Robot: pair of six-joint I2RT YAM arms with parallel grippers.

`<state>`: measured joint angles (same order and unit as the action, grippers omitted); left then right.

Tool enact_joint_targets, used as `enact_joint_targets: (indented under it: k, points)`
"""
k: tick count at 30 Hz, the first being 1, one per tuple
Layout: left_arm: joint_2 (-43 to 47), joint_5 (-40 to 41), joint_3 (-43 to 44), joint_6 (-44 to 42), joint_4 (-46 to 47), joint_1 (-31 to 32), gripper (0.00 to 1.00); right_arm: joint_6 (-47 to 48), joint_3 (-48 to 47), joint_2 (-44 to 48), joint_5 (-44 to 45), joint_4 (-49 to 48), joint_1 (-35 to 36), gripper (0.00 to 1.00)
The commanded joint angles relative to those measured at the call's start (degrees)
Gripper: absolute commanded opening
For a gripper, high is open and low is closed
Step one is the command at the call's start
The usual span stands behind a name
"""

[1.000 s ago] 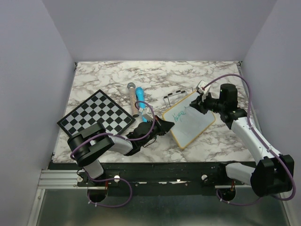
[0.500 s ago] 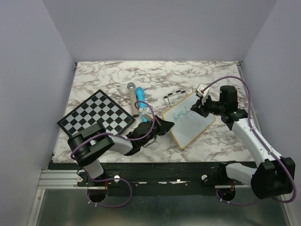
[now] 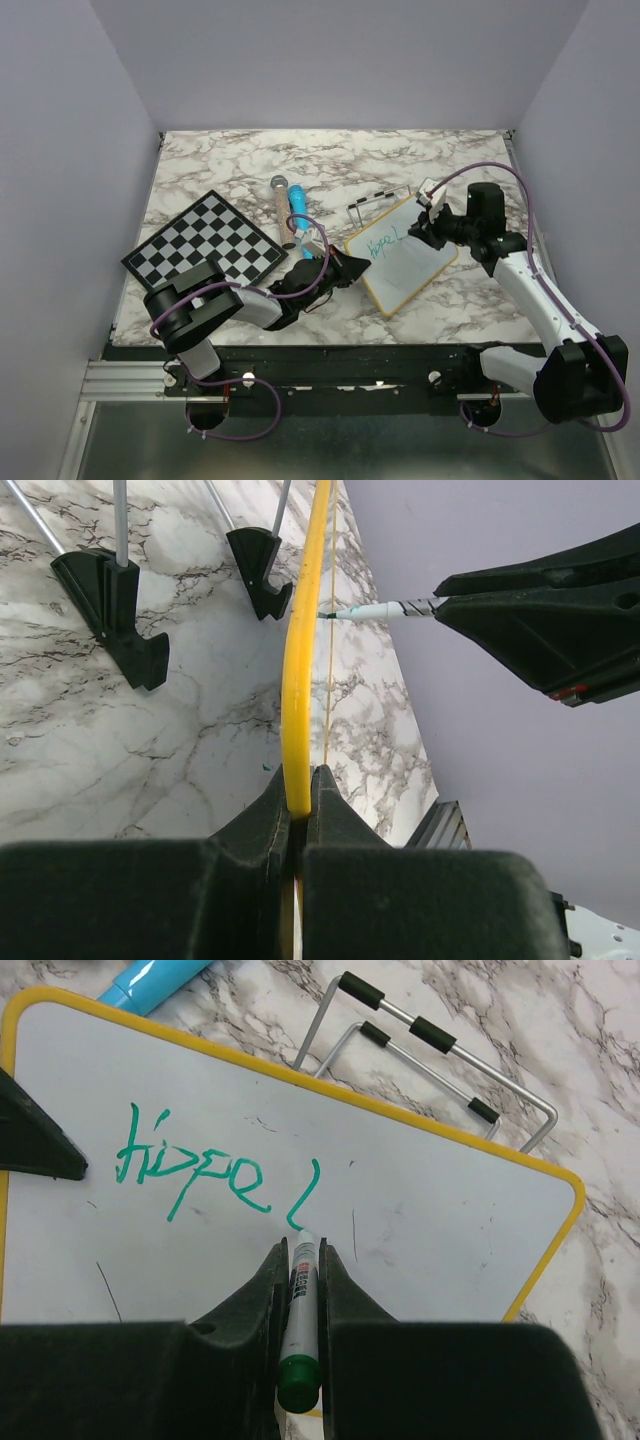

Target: Write a sentence on the whiteboard

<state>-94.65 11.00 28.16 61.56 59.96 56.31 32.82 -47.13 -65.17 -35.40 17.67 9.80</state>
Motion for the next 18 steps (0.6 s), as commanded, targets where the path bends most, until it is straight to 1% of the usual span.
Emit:
enact_joint_targets:
  k: [1,8,18]
  points:
    - [-0.6,-2.2,-0.6,-2.5,0.1,0.4,0.0,-1.4,-2.1,-0.3,2.4,1.1,0.5,0.01]
    - [-0.7,-2.2,-0.7,-2.4,0.2,0.4,0.0,-4.5,-5.0,1.5,1.2,0.0,0.4,0.01]
    - [-0.7,-2.2,-0.7,-2.5,0.2,0.3,0.0,-6.2,-3.2,1.4,1.1,-2.7,-0.2,0.01]
